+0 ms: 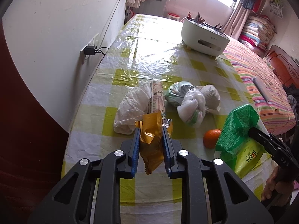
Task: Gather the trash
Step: 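Lift the wrapper and wipes pack and carry both tools over the cream bin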
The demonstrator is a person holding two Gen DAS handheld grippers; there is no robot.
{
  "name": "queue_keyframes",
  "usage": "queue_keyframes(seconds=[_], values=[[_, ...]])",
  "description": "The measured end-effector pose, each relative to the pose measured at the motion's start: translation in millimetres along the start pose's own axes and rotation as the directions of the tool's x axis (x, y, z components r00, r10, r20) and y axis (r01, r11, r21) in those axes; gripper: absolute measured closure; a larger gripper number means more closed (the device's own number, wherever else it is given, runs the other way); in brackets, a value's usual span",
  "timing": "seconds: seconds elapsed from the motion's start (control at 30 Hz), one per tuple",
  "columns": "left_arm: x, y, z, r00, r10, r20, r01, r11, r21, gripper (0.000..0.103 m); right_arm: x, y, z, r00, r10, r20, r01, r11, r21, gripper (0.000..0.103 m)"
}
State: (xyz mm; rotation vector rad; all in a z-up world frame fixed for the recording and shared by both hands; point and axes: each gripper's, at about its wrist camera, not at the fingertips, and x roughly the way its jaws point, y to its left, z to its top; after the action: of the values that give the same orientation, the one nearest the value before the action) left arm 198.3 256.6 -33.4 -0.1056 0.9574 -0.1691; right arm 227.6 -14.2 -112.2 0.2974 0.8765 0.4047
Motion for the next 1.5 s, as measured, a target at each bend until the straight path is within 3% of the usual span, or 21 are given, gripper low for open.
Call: queue_keyframes(seconds=[0.67,1.5], values=[[-18,-77,-7,0.993,-0.094,0.068,0.085,0.989,0.123,0.082,-62,-36,-3,0.986,-0.135,0.101,0.134,0.991,0.025,0.082],[-14,-186,-37,0.974,-0.224,0.042,0.2,0.928,0.313,0.081,-125,-78,-20,0.951,-0.256,0.175,0.249,0.967,0.061,0.081]])
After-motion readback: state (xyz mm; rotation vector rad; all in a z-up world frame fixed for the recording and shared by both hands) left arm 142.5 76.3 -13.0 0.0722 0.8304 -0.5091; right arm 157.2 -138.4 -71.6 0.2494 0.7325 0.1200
